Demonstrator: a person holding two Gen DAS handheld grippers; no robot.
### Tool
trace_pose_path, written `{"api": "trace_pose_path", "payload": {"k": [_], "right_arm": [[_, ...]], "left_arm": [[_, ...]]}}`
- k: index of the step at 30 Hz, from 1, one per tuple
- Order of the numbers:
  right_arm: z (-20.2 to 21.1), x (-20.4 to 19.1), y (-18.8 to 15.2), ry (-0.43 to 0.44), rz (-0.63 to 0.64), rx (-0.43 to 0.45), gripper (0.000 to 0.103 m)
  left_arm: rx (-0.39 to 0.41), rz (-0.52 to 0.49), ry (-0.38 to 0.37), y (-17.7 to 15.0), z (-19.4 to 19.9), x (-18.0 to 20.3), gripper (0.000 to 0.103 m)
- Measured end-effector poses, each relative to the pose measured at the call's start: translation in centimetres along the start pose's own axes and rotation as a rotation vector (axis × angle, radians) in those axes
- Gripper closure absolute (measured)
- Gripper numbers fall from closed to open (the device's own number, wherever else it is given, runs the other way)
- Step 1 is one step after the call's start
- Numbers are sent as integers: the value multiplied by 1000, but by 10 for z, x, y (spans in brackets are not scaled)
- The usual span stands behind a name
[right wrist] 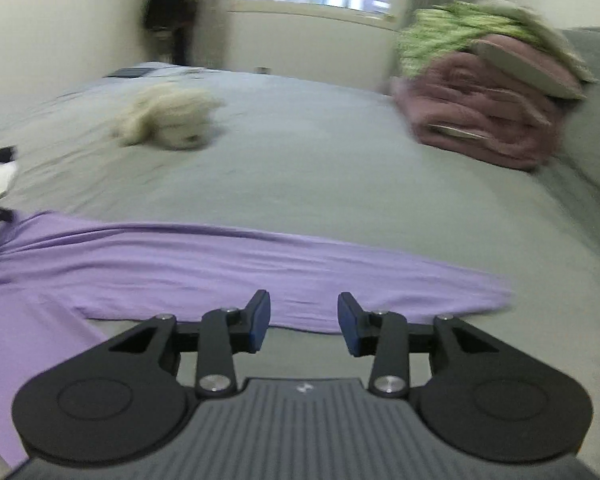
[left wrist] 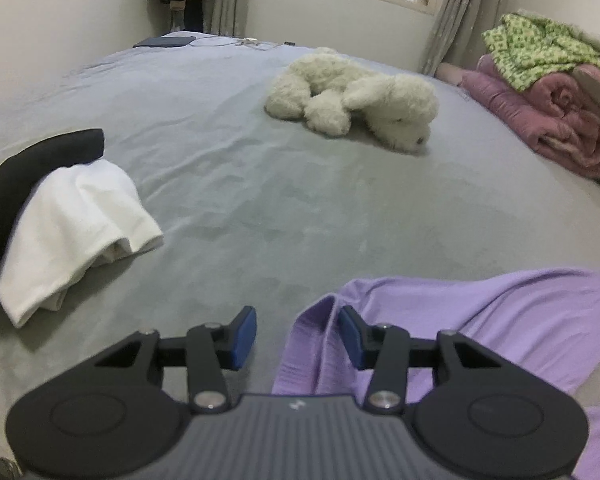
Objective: Fold clothes
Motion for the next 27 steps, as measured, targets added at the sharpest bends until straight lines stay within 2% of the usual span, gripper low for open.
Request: {"api": "trace_pose_path", "payload": {"k": [1, 2, 4, 6, 11, 20, 23, 25, 26, 27], "right_arm": [[-6, -10, -5, 21, 13, 5, 62], [-10, -19, -12, 29, 37, 3, 62], [-17, -33, -27, 25, 93, -9, 62], [-20, -31, -33, 4, 119, -16, 62], [-9, -26, -28, 11, 77, 29, 62], [-13, -54, -33, 45, 100, 31, 62], [-15, -62, -37, 52, 116, 23, 62], [-16, -66, -39, 51, 130, 18, 62], [-15, -67, -39, 54, 133, 20, 62], [-14, -68, -38, 57, 136, 21, 62]], "left_arm": [[-8, -4, -5, -2, -2, -1, 88], [-13, -7, -9, -4, -4, -2, 94], [-12, -5, -11, -4, -4, -4, 100], [4, 6, -9, -1, -2, -7, 101], [74, 93, 26, 15, 8, -26, 102], [89, 73, 131, 12, -3, -40, 102], [84, 26, 149, 8, -7, -38, 101], [75, 20, 149, 8, -6, -39, 94], [66, 31, 136, 8, -4, -41, 90], [57, 42, 124, 8, -3, -43, 74]]}}
Point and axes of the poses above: each gripper's, at about its wrist camera, not at the fingertips, and z roughly against the way its jaws point, x to its right, y to its top, the point moved 10 cm from there along -z, roughly the way its jaws point, and after that the axes turned 2 degrees about x, right-handed, at the moved point
